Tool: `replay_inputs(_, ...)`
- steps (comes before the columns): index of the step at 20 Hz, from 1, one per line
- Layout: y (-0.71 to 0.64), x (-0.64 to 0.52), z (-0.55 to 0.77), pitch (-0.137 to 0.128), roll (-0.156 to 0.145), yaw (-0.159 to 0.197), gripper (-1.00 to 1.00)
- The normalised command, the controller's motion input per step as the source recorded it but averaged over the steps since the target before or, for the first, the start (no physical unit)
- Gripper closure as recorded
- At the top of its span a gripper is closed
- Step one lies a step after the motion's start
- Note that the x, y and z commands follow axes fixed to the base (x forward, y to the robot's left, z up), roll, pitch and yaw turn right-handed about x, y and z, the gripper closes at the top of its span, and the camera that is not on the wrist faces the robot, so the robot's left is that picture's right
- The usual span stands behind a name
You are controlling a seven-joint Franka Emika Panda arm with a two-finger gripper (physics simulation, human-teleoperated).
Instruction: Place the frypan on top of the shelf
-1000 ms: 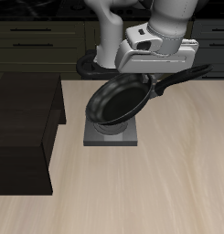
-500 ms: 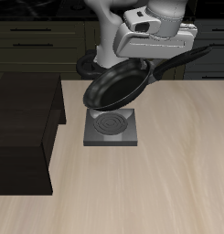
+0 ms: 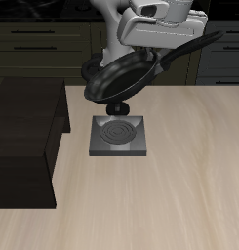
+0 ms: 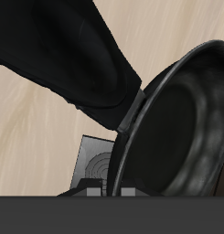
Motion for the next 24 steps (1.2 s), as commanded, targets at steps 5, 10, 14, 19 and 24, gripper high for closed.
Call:
replay_inputs(5,-0.16,-0.11,0.23,-0.027,-0.025,-0.003,1.00)
replay_inputs(10,-0.16,-0.06,0.16,-0.028,-0.021,-0.002,1.00)
replay_inputs(14,-0.28,-0.01,0.09,-0.012,-0.043,-0.010,1.00)
replay_inputs(19,-0.28,0.01,0.08,-0.016,-0.046,-0.009,1.00)
replay_inputs(24,-0.39,0.05,0.09,-0.018,-0.069,-0.020,1.00)
